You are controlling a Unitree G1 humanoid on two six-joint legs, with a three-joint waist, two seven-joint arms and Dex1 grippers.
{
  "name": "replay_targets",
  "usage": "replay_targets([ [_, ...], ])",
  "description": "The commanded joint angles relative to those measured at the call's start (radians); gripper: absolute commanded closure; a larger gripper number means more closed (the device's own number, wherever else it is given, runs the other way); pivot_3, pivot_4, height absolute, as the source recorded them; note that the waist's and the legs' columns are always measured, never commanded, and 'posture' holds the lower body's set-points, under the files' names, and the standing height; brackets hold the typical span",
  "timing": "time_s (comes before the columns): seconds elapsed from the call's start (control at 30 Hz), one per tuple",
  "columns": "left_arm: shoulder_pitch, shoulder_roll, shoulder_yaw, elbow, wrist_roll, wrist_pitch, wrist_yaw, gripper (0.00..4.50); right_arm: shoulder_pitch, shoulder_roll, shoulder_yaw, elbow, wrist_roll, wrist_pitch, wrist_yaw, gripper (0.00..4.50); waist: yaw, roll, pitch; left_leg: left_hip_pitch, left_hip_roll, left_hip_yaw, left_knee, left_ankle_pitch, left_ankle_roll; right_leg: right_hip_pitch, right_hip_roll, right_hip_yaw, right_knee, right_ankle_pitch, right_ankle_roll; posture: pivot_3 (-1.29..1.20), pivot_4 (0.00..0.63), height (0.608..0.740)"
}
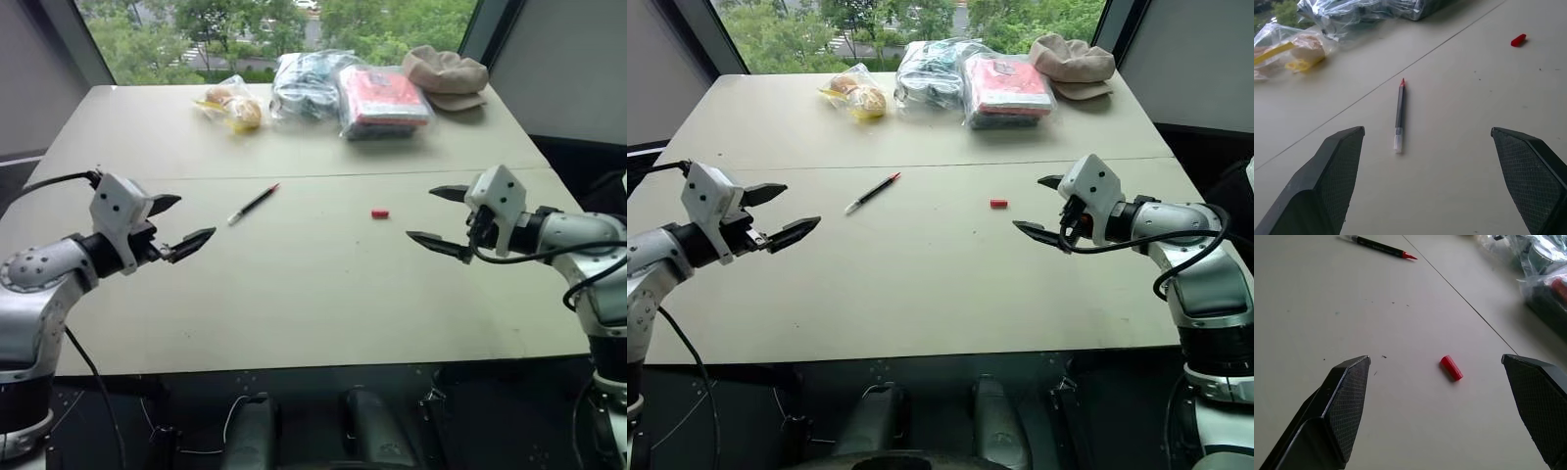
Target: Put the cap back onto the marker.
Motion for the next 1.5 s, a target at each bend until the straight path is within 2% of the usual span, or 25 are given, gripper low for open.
replay_targets([
  [0.03, 0.002, 0.022, 0.031, -0.025, -0.027, 0.012, -0.009, 0.14, -0.018, -0.022, -0.035, -0.039, 0.015, 0.000, 0.001, 0.06, 0.000, 0.000, 0.000, 0.000, 0.000, 0.000, 0.000, 0.000, 0.000, 0.000, 0.000, 0.000, 0.000, 0.000, 0.000, 0.00, 0.150, 0.740],
  [1.03, 0.046, 0.007, 0.027, -0.013, -0.006, -0.008, 0.037, 0.14, -0.003, 0.041, 0.013, -0.108, 0.019, 0.035, -0.042, 0.06, -0.001, 0.000, 0.000, 0.000, 0.000, 0.000, 0.000, 0.000, 0.000, 0.000, 0.000, 0.000, 0.000, 0.000, 0.000, 0.00, 0.150, 0.740],
  [1.23, -0.079, -0.030, -0.065, 0.224, 0.106, -0.116, 0.073, 0.14, 0.010, 0.074, 0.023, -0.119, 0.013, 0.025, -0.076, 0.06, 0.004, 0.000, 0.000, 0.000, 0.000, 0.000, 0.000, 0.000, 0.000, 0.000, 0.000, 0.000, 0.000, 0.000, 0.000, 0.00, 0.150, 0.740],
  [1.5, -0.373, -0.113, -0.201, 0.654, 0.235, -0.313, 0.039, 0.14, 0.033, 0.098, 0.030, -0.155, 0.004, 0.022, -0.119, 0.06, 0.001, 0.000, 0.000, -0.001, 0.000, 0.000, 0.000, 0.000, 0.000, 0.000, 0.000, 0.000, 0.000, 0.002, 0.003, 0.00, 0.150, 0.740],
])
